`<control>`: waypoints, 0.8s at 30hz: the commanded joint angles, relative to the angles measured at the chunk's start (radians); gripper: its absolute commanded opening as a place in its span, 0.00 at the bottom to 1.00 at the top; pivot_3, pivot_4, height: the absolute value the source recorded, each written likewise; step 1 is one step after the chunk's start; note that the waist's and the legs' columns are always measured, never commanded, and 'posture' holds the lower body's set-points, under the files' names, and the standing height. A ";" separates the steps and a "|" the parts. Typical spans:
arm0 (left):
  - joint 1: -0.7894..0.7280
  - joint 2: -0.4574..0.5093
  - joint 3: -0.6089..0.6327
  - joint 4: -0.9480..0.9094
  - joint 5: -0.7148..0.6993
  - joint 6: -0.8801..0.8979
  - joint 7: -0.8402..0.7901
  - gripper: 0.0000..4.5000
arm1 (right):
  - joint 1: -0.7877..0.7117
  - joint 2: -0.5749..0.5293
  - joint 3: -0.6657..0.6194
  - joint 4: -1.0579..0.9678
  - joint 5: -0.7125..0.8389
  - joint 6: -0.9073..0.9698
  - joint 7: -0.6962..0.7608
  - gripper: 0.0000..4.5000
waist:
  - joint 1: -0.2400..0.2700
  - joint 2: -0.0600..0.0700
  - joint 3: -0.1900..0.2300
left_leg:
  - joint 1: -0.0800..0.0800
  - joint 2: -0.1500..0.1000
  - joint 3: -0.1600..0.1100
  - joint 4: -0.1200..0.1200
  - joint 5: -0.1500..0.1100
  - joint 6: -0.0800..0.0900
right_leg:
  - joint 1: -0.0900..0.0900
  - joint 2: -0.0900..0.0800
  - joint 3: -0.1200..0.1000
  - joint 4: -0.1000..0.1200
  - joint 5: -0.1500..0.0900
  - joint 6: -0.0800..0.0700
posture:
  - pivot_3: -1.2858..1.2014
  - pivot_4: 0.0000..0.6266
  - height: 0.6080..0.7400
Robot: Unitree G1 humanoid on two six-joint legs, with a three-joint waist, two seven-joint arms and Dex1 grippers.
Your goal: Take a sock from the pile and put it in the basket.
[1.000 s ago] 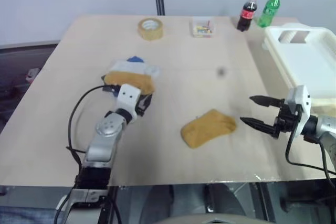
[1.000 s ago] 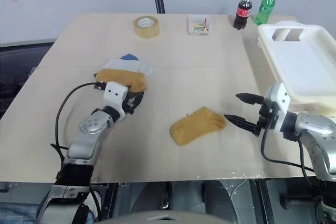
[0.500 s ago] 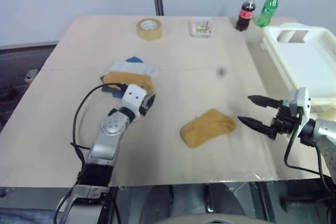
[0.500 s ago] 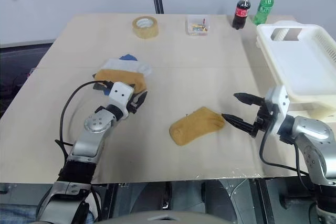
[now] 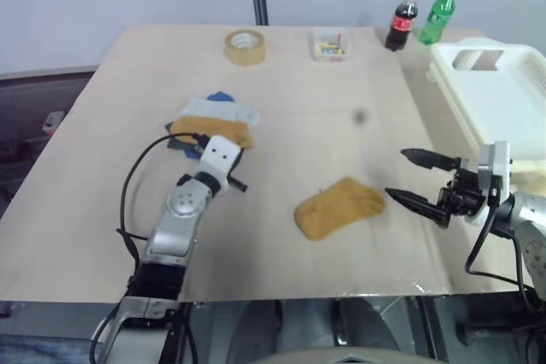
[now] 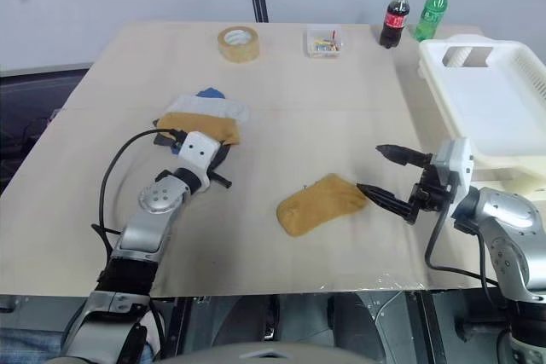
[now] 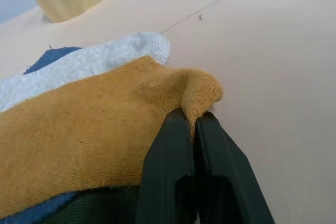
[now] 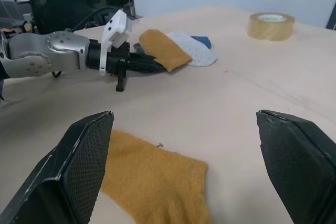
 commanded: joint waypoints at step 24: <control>-0.091 -0.047 -0.030 -0.069 0.014 0.081 0.000 0.54 | 0.005 0.011 -0.012 0.005 -0.021 -0.070 -0.009 1.00 | -0.001 0.000 0.000 | 0.000 0.000 0.000 0.000 0.000 0.000 | 0.000 0.000 0.000 0.000 0.000 0.000 | 0.52 0.24 1.00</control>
